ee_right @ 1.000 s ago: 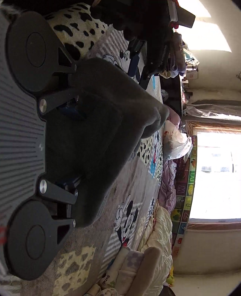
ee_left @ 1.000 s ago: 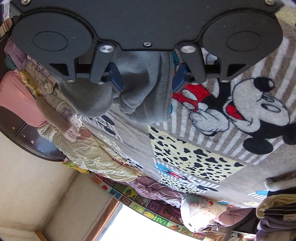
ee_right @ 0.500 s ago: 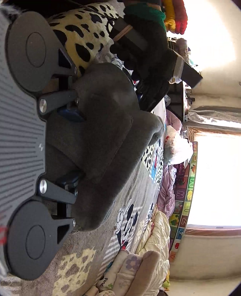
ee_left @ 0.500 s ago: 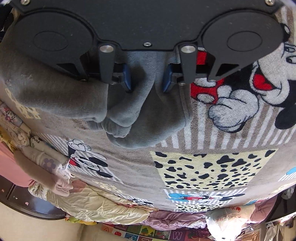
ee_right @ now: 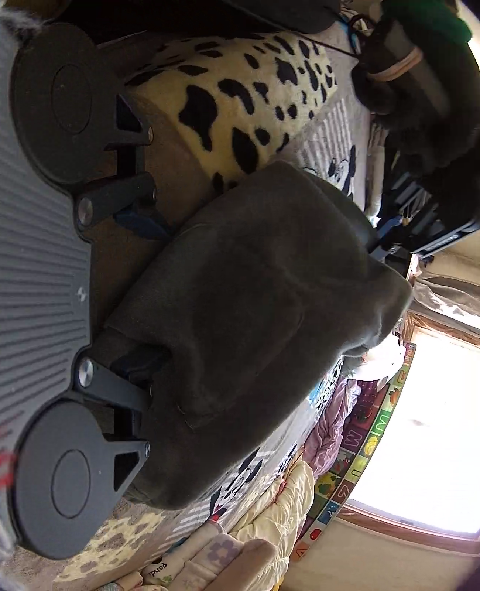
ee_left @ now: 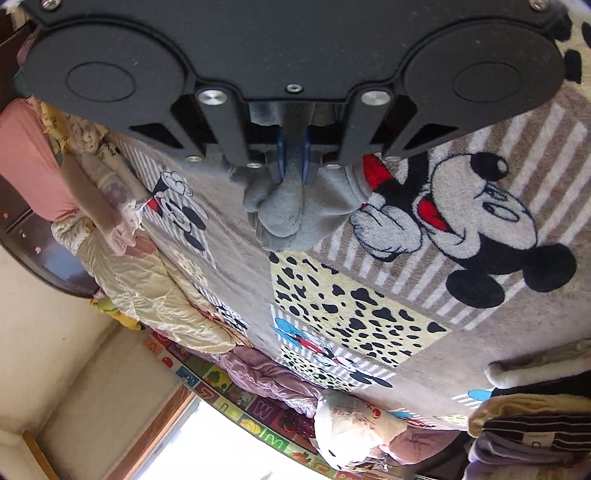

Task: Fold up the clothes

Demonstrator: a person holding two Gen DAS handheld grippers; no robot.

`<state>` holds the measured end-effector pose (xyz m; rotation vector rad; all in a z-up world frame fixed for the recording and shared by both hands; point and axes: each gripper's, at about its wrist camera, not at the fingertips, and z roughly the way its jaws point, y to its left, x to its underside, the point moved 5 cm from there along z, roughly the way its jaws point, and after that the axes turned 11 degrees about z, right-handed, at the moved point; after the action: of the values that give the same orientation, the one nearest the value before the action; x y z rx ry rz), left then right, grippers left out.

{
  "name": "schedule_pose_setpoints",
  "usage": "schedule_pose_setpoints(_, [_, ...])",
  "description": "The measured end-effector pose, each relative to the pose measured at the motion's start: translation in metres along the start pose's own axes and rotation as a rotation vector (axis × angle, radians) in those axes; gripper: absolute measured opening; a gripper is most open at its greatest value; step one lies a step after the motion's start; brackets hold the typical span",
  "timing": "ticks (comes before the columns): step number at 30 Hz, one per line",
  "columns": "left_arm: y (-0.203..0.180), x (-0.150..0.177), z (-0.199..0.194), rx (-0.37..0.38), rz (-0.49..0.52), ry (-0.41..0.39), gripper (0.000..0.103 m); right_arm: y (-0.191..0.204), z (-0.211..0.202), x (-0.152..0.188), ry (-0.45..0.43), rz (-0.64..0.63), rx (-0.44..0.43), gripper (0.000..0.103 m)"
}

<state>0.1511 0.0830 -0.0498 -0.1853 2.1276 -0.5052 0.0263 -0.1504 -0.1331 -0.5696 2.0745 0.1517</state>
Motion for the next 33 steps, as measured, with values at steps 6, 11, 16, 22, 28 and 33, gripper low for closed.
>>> schedule_pose_setpoints(6, [0.027,-0.01,-0.05,-0.006,-0.189,-0.157,0.006,-0.006,0.014,-0.001,0.002,-0.013,0.012,0.061])
schedule_pose_setpoints(11, [0.023,-0.024,-0.055,0.028,-0.2,-0.186,0.006,-0.025,0.004,-0.012,-0.043,0.052,0.055,0.026])
schedule_pose_setpoints(16, [0.013,-0.042,-0.05,0.059,-0.171,-0.193,0.006,-0.037,-0.005,-0.021,-0.088,0.074,0.077,0.02])
schedule_pose_setpoints(22, [0.001,-0.063,-0.044,0.097,-0.135,-0.202,0.006,-0.073,-0.013,-0.049,-0.133,0.107,0.094,0.015])
schedule_pose_setpoints(28, [0.006,-0.078,0.007,0.063,-0.13,-0.157,0.005,-0.134,0.008,-0.085,-0.131,0.168,0.096,0.015])
schedule_pose_setpoints(33, [0.013,-0.089,0.059,0.02,-0.132,-0.108,0.005,-0.184,0.054,-0.11,-0.054,0.237,0.041,0.015])
